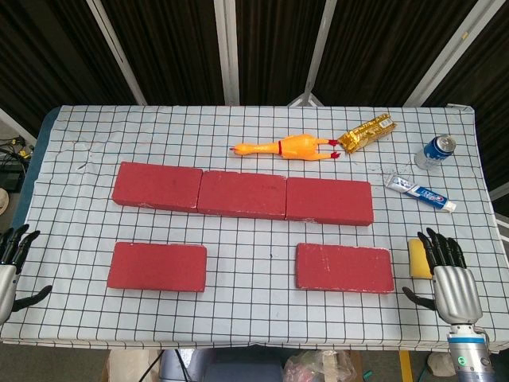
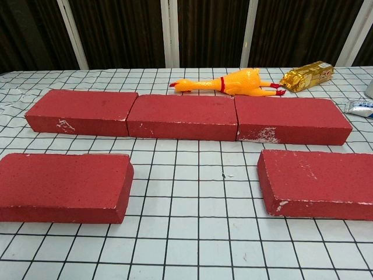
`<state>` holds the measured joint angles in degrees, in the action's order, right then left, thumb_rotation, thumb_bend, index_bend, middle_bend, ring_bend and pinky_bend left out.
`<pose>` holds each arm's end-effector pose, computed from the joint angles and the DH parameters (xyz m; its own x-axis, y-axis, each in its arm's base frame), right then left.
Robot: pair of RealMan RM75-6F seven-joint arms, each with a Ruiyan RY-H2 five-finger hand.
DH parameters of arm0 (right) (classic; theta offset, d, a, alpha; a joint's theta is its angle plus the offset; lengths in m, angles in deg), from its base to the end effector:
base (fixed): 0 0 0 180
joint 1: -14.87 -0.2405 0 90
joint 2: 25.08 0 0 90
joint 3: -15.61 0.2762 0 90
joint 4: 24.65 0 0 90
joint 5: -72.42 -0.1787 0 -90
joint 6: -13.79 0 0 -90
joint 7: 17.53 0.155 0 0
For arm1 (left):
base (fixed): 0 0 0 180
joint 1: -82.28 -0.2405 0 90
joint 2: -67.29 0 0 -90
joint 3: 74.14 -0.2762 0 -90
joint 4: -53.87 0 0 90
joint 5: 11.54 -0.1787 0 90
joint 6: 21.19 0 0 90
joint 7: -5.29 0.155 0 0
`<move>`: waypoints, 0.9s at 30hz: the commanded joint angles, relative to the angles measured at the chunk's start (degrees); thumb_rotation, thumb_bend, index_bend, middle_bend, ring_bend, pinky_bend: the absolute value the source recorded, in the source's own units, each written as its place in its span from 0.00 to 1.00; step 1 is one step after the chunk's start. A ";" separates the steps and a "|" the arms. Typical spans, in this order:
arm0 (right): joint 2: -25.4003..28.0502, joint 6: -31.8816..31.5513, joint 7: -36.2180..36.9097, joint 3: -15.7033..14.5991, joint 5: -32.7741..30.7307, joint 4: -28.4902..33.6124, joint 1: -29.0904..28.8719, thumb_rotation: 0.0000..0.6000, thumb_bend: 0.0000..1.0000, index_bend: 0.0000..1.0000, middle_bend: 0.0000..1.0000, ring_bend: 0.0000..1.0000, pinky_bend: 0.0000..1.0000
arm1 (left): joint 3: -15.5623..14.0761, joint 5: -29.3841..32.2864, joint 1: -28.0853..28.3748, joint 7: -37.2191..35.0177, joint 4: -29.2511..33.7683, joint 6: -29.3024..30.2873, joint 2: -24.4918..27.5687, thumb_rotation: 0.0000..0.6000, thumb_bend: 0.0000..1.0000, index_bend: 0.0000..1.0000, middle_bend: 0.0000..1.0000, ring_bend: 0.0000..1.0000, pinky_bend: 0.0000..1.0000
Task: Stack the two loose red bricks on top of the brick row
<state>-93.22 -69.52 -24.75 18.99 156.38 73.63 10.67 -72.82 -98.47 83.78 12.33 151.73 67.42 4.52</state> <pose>-0.3019 -0.1871 0.1646 0.3474 -0.0442 0.9367 -0.9371 0.0200 0.3485 -0.3080 0.1670 0.2007 0.4436 -0.0040 0.8962 0.8960 0.0264 -0.4433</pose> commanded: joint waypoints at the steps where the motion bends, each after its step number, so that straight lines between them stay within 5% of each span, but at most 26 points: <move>1: 0.65 0.66 -0.45 -0.45 0.02 0.35 -0.12 1.00 0.16 0.05 0.00 0.00 0.00 | -0.08 -0.09 0.01 0.21 0.17 -0.05 -0.01 1.00 0.00 0.12 0.03 0.00 0.02; 16: 4.20 8.82 -3.13 -3.90 0.59 3.33 -2.73 1.00 0.16 0.03 0.00 0.00 0.00 | -0.49 -0.13 0.65 1.15 0.02 -1.73 -0.44 1.00 0.00 0.12 0.03 0.00 0.02; 27: 6.03 16.52 -12.45 -2.85 -5.91 11.19 -7.32 1.00 0.16 0.03 0.00 0.00 0.00 | -0.27 1.04 0.95 1.71 0.39 -2.61 -0.58 1.00 0.00 0.12 0.03 0.00 0.02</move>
<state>-87.79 -55.04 -34.69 15.55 152.74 82.78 4.86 -73.06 -97.52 84.65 14.00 152.13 64.95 3.93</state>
